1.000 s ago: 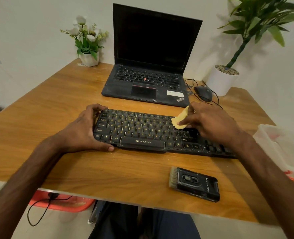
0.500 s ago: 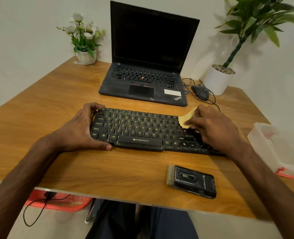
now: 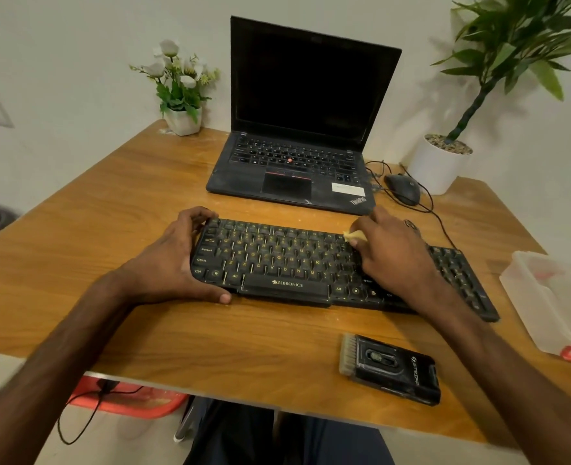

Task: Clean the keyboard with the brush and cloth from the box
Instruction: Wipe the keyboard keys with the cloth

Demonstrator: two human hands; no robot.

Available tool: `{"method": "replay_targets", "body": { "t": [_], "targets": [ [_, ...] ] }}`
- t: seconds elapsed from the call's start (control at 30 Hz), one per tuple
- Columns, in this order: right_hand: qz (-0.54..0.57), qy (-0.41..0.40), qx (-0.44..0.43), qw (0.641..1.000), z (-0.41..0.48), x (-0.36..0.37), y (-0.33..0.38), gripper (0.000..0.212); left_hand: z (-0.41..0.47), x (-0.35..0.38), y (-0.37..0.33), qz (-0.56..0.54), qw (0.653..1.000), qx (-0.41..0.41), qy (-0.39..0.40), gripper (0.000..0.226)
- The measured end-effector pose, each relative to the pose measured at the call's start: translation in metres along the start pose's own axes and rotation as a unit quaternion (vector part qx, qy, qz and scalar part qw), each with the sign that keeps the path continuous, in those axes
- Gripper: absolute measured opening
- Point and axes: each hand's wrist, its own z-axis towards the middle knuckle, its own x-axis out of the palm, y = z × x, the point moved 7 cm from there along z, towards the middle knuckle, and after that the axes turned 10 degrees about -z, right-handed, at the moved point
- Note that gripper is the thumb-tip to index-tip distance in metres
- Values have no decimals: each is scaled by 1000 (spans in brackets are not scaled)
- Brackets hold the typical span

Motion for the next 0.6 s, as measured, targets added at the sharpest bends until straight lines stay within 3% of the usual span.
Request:
{"method": "replay_targets", "body": {
  "t": [0.37, 0.47, 0.6],
  "targets": [
    [111, -49, -201, 972, 72, -9, 168, 31, 0, 0, -1, -1, 1000, -5, -1, 157],
    [87, -60, -232, 967, 76, -6, 179, 32, 0, -3, 1, -1, 1000, -14, -8, 156],
    [26, -51, -203, 978, 92, 2, 147, 29, 2, -6, 3, -1, 1000, -22, -19, 154]
  ]
}}
